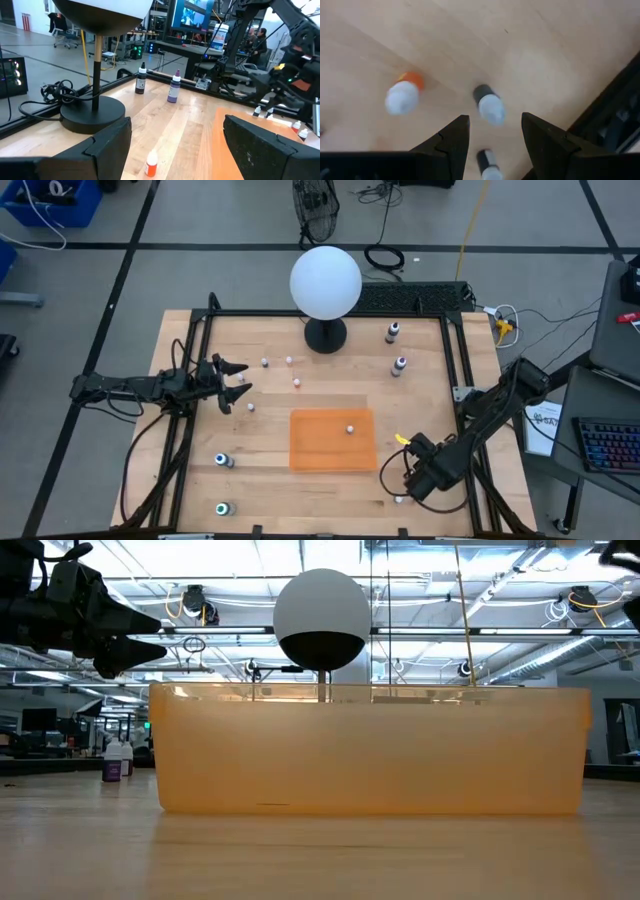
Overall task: Pick & Place food coloring
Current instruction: Put the small black food coloring bottle into the orange container
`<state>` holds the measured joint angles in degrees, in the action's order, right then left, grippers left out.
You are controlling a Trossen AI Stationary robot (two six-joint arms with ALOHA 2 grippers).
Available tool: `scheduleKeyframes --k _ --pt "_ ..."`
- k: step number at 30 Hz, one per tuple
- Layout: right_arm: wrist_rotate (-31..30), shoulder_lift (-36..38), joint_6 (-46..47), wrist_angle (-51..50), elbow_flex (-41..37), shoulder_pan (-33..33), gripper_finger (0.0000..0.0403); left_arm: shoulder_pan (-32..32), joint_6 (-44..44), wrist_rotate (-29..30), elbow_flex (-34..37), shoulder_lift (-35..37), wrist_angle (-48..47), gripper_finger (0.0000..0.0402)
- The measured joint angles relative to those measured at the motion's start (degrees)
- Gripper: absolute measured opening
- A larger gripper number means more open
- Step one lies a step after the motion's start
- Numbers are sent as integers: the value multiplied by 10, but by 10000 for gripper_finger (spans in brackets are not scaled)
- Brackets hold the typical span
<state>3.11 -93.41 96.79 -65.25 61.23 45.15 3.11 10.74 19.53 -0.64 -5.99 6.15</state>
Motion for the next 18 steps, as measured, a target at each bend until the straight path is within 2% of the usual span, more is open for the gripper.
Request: scheduleKeyframes --k 9,14,18 --pt "0 0 -3 101 -77 0 171 0 0 0 0 0 0 310" --pt "1 0 -5 111 -91 0 167 0 0 0 0 0 0 310" --pt "0 0 -13 115 -91 0 147 0 0 0 0 0 0 310"
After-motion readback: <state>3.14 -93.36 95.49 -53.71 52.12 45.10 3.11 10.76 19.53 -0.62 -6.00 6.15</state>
